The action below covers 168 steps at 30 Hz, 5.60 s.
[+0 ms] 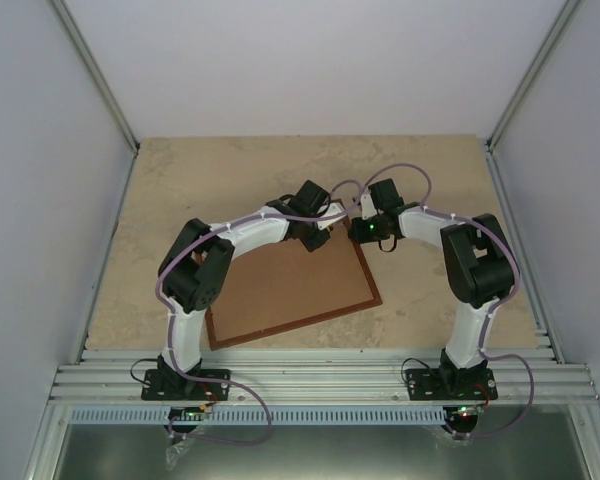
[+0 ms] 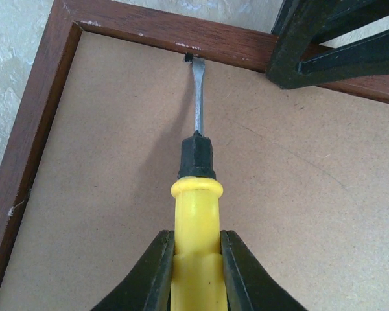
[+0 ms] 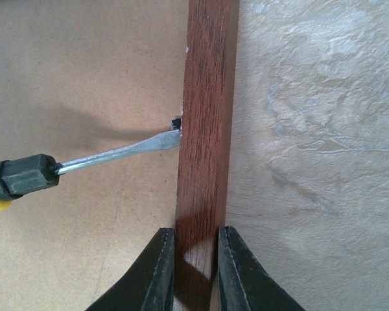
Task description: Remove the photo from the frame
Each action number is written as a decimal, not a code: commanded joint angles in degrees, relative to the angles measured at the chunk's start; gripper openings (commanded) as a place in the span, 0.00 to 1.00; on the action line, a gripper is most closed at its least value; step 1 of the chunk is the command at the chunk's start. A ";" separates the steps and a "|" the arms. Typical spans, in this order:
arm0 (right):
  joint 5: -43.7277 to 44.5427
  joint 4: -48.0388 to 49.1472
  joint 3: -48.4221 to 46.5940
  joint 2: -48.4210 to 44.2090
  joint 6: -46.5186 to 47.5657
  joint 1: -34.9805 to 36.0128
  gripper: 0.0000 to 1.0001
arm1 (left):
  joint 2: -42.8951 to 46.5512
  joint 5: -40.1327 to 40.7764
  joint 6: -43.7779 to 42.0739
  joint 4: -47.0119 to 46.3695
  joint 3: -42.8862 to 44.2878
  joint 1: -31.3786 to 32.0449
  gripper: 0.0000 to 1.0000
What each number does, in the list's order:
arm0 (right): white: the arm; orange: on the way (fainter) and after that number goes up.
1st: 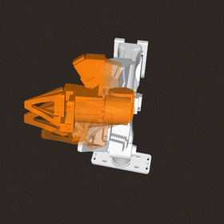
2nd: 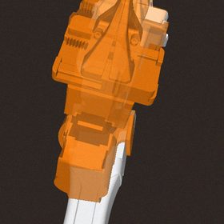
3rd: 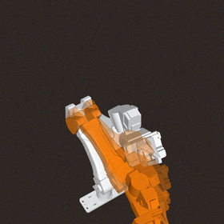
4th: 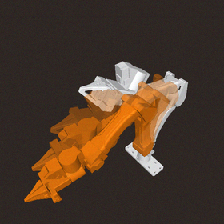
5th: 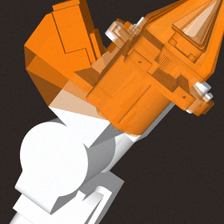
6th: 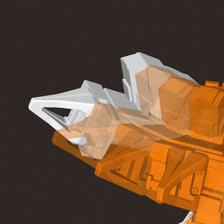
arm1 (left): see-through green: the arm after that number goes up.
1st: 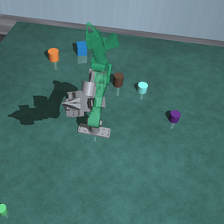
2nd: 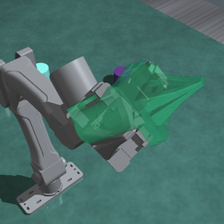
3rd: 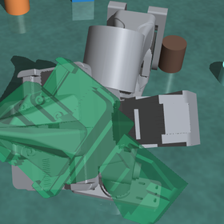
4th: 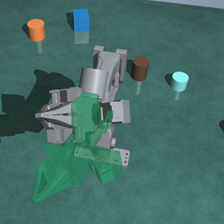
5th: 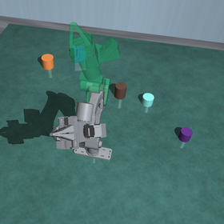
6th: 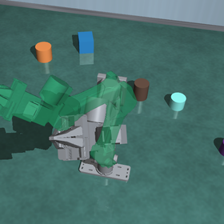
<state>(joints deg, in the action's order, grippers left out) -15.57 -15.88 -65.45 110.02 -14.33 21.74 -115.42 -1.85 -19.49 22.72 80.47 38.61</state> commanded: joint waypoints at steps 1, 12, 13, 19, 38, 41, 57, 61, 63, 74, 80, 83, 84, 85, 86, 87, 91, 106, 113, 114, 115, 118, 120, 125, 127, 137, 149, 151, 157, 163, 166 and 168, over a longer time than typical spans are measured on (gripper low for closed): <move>-0.71 -2.25 -0.12 1.87 1.74 0.51 0.01 | 1.27 3.08 -0.30 4.35 -1.25 -0.82 0.00; -0.08 -2.42 -0.20 1.69 1.54 0.50 0.01 | 2.26 3.09 0.10 6.14 -2.06 -0.91 0.00; -0.12 -2.45 -0.20 1.70 1.56 0.50 0.01 | 2.37 3.16 0.10 5.91 -2.24 -0.91 0.00; -0.18 -2.39 -0.12 1.54 1.54 0.50 0.01 | 1.22 1.87 0.12 5.78 -1.10 -0.91 0.00; -0.67 -2.14 -0.18 1.80 1.53 0.50 0.01 | -1.71 -2.38 -0.12 5.96 2.05 -0.90 0.00; -0.63 -2.14 -0.20 1.80 1.58 0.52 0.01 | -1.88 -3.21 -0.02 5.81 2.28 -0.86 0.00; -0.95 -2.20 -0.61 1.99 2.28 1.75 0.00 | -3.56 -0.16 -0.92 5.51 5.45 -0.82 0.00; -0.97 -2.14 -0.73 2.21 2.38 2.06 0.01 | -3.48 1.59 -1.87 5.90 6.80 -0.82 0.00; -1.28 -2.16 -0.80 2.46 2.40 1.99 0.01 | -3.78 2.96 -2.50 7.08 8.39 -0.82 0.00; -3.07 -1.68 -0.91 3.31 2.44 2.06 0.01 | -4.68 -2.91 -1.95 7.66 16.74 -0.82 0.00; -3.88 -1.38 -0.82 3.11 2.29 2.01 0.01 | -6.11 -7.30 -0.03 7.53 18.49 -0.56 0.00; -3.90 -1.14 -0.69 2.85 2.15 2.06 0.00 | -6.16 -9.70 1.43 6.33 17.99 -0.19 0.00; -3.86 -1.17 -0.65 2.87 2.12 2.04 0.00 | -6.14 -10.39 1.95 5.69 17.83 -0.01 0.00; -3.85 -1.16 -0.72 2.98 2.09 2.06 0.01 | -6.26 -10.78 2.54 5.19 17.80 0.20 0.00; -3.86 -1.19 -0.73 3.00 2.03 2.00 0.01 | -6.35 -10.99 3.40 4.66 18.04 0.46 0.00; -3.89 -1.21 -0.73 2.97 2.00 1.99 0.00 | -6.43 -11.24 3.91 4.40 18.36 0.68 0.00; -4.16 -1.08 -0.56 2.62 1.76 1.91 0.01 | -5.96 -12.06 8.20 2.07 19.66 1.20 0.00; -4.10 -0.73 -0.25 2.02 1.18 1.52 0.01 | -7.03 -10.50 18.47 -0.09 26.28 1.61 0.00; -2.75 -0.23 1.18 -0.10 0.15 -0.05 0.00 | 0.55 3.63 20.77 -2.68 16.95 1.32 0.00; -2.22 -0.28 1.28 -0.35 0.04 -0.17 0.00 | 2.20 5.30 21.80 -3.98 14.53 1.23 0.00; -1.44 -0.43 1.29 -0.49 -0.06 -0.27 0.00 | 4.10 6.94 22.81 -5.47 12.06 1.10 0.00; 0.56 -1.41 1.05 -0.52 -0.24 -0.38 0.01 | 9.30 10.13 26.55 -9.63 4.66 0.61 0.00; 1.94 -2.40 0.94 -0.83 -0.58 -0.46 0.02 | 13.06 11.91 29.67 -12.48 -0.03 0.35 0.00; 6.90 -3.23 1.99 -3.41 -2.58 -0.84 0.05 | 21.66 15.07 38.78 -20.43 -12.77 -0.21 0.00; 8.70 -3.34 2.31 -4.19 -2.97 -1.12 0.06 | 25.35 14.64 42.46 -23.30 -19.02 -1.26 0.00; 9.21 -6.90 0.65 -5.30 -2.25 -0.74 0.33 | 46.02 19.22 49.91 -34.63 -41.45 -3.63 0.00; 12.89 -15.55 -13.74 2.99 -0.22 2.36 0.49 | 54.86 20.01 45.67 -35.86 -51.07 -3.63 0.00; 14.43 -17.30 -16.55 5.16 -0.04 2.88 0.49 | 55.32 20.37 44.98 -34.98 -50.63 -3.63 0.00; 17.77 -21.46 -22.05 9.43 0.71 3.62 0.48 | 56.54 20.77 43.82 -33.21 -49.72 -3.63 0.00; 18.94 -23.05 -23.14 10.48 1.25 3.61 0.44 | 56.74 19.70 43.01 -33.09 -49.45 -3.62 0.00; 19.36 -23.36 -23.04 10.65 1.21 3.63 0.40 | 56.58 19.31 42.97 -33.02 -49.33 -3.63 0.00; 19.79 -23.64 -22.89 10.82 1.13 3.53 0.36 | 56.61 19.33 42.87 -32.88 -49.32 -3.63 0.00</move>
<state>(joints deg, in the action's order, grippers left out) 2.15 -37.41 -87.39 120.09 -13.74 25.21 -59.46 17.89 24.21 -10.15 29.63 34.92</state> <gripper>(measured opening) 0.391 0.175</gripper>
